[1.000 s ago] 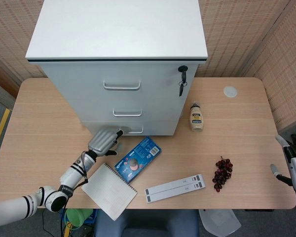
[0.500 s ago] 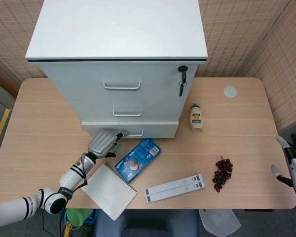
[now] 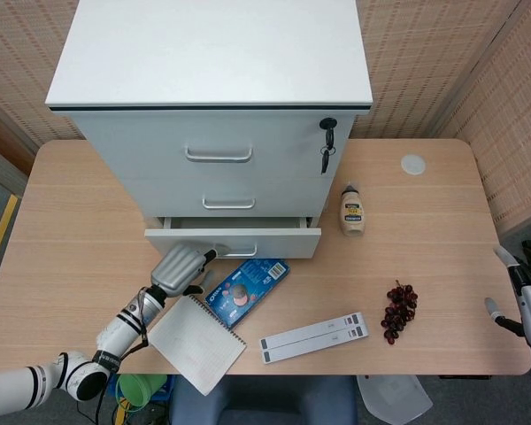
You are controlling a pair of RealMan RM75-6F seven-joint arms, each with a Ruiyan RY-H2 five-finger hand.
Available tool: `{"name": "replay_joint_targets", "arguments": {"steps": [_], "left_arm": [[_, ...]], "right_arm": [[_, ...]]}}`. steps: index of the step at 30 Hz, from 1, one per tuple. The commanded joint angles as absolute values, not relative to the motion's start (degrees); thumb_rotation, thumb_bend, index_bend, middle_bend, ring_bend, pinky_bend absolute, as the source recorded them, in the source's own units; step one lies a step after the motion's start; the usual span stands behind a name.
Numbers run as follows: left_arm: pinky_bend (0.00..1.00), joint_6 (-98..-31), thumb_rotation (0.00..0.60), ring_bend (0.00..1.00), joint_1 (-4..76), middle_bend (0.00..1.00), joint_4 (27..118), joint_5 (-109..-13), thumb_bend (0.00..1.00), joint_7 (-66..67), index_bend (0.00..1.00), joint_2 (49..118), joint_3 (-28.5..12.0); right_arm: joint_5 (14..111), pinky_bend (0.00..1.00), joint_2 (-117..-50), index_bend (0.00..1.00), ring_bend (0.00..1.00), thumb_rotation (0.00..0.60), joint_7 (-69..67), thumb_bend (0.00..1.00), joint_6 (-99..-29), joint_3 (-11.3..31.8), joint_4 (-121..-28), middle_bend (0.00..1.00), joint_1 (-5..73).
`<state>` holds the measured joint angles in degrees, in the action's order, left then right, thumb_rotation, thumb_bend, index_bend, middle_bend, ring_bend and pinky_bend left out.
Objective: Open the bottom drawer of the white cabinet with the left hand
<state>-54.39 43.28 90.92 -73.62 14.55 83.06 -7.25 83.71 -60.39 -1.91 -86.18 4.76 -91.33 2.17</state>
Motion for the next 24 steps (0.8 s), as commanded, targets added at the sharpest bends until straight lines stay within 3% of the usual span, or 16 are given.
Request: {"name": "replay_joint_targets", "arguments": {"steps": [1,24], "left_arm": [[1.0,-54.6,0.6,0.98,43.0,0.96,91.7,-73.5,0.59,15.3,0.22,82.6,-6.7],[1.0,-56.8,0.6,0.98,40.4,0.96,99.8,-75.8,0.59,18.3,0.21,79.2,-3.1]], "right_arm": [[83.7,0.2,-60.4,0.11,0.12,0.6,-1.8,0.26,-86.2,4.7,-91.4,0.22,2.2],[84.1,0.2,-60.2,0.11,0.12,0.6,-1.1,0.26,-86.6,4.5,-92.0,0.22,1.7]]}}
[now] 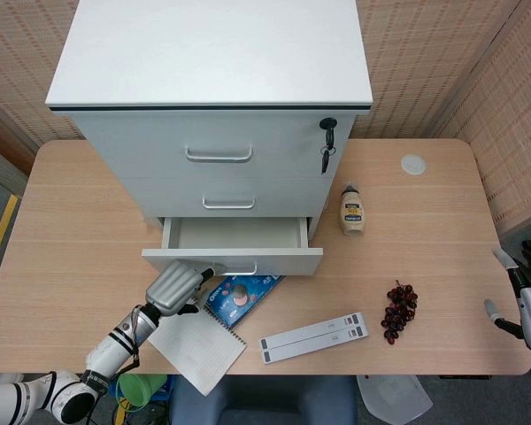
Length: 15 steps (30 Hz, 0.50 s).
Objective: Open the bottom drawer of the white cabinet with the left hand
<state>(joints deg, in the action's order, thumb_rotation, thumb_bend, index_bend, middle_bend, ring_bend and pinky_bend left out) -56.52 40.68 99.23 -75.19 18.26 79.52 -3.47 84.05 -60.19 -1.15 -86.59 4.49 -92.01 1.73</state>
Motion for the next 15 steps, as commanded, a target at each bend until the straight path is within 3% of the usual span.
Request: {"name": "replay_joint_targets", "arguments": {"steps": [1,15], "left_arm": [[1.0,-56.9,0.6,0.98,40.3,0.96,100.1,-76.1,0.59,18.5,0.21,79.0,-2.9],[1.0,-57.2,0.6,0.98,39.1,0.96,104.1,-77.6,0.59,19.8,0.21,76.4,-1.1]], "right_arm": [[84.2,0.2,-60.2,0.11,0.12,0.6,-1.1,0.26,-86.7,4.5,-92.1,0.22,1.7],[84.4,0.2,-60.1,0.11,0.12,0.6,-1.0,0.26,-87.1,4.4,-92.3,0.22,1.4]]}}
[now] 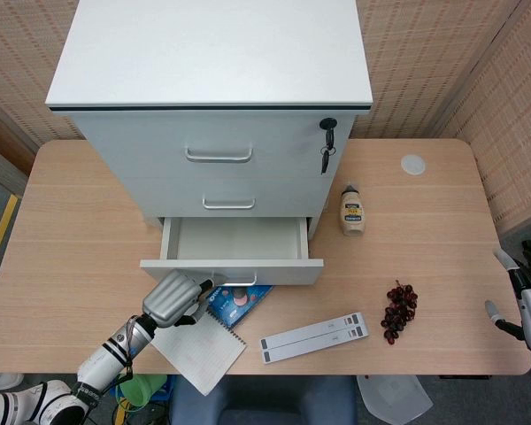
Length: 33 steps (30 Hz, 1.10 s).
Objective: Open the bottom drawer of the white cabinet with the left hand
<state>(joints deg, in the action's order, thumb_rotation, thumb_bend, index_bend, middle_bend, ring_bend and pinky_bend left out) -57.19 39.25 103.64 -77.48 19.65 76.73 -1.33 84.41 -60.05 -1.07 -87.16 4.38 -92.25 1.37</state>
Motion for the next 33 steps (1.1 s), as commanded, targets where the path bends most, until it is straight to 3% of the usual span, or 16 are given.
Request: {"name": "replay_joint_targets", "arguments": {"steps": [1,29,33], "left_arm": [[1.0,-57.2,0.6,0.98,39.0,0.96,104.4,-77.7,0.59,20.0,0.21,76.2,-1.0],[1.0,-57.1,0.6,0.98,36.8,0.96,113.2,-82.4,0.59,20.7,0.2,71.0,2.7],[1.0,-59.0,0.6,0.93,35.9,0.91,113.4,-85.1,0.59,18.6,0.2,70.6,2.6]], "right_arm": [[84.4,0.2,-60.0,0.11,0.12,0.6,-1.0,0.26,-87.1,4.3,-92.3,0.22,1.4],[84.2,0.2,-59.8,0.11,0.12,0.6,-0.9,0.26,-87.3,4.4,-92.4,0.23,1.0],[84.3,0.2,-59.7,0.11,0.12,0.6,-1.0,0.26,-87.5,4.4,-92.5,0.23,0.9]]}}
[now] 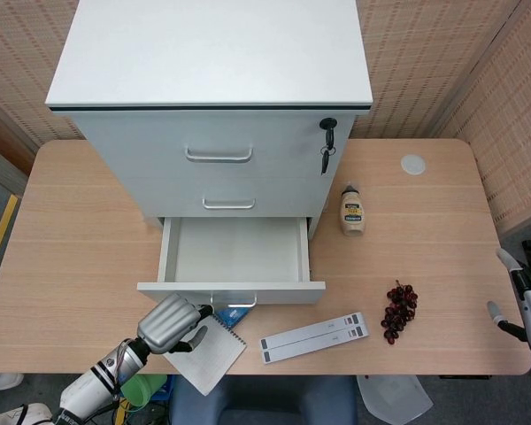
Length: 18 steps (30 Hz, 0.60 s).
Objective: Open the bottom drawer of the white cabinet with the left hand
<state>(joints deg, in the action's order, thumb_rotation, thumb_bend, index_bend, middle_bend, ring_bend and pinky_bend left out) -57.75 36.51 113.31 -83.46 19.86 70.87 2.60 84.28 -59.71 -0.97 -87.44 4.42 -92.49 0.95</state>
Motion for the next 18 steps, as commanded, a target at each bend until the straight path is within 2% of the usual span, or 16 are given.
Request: {"name": "replay_joint_targets", "arguments": {"steps": [1,5,7,11,13,18], "left_arm": [[1.0,-60.0,0.6,0.9,35.5,0.89,113.3,-86.3,0.59,17.7,0.21,70.5,2.7],[1.0,-63.9,0.6,0.84,33.4,0.84,112.5,-90.0,0.59,14.4,0.28,69.4,3.2],[1.0,-66.3,0.6,0.82,32.2,0.84,111.8,-91.7,0.59,12.8,0.35,68.9,3.4],[1.0,-72.5,0.6,0.8,29.0,0.83,109.5,-94.1,0.59,9.4,0.58,68.1,3.2],[1.0,-74.8,0.6,0.8,27.5,0.83,108.4,-93.8,0.59,8.0,0.66,67.6,2.9],[1.0,-79.2,0.6,0.8,24.3,0.83,105.5,-91.6,0.59,6.8,0.68,66.3,1.8]], "right_arm": [[84.2,0.2,-59.7,0.11,0.12,0.6,-1.0,0.26,-87.4,4.4,-92.5,0.23,0.9],[84.1,0.2,-59.6,0.11,0.12,0.6,-1.1,0.26,-87.4,4.5,-92.5,0.23,0.9],[84.1,0.2,-59.7,0.11,0.12,0.6,-1.2,0.26,-87.4,4.5,-92.5,0.23,0.9],[83.8,0.2,-59.7,0.11,0.12,0.6,-1.1,0.26,-87.0,4.6,-92.5,0.23,1.0],[83.8,0.2,-59.8,0.11,0.12,0.6,-1.1,0.26,-86.8,4.6,-92.4,0.23,1.2],[83.9,0.2,-59.9,0.11,0.12,0.6,-0.8,0.26,-86.0,4.7,-92.5,0.23,1.7]]}}
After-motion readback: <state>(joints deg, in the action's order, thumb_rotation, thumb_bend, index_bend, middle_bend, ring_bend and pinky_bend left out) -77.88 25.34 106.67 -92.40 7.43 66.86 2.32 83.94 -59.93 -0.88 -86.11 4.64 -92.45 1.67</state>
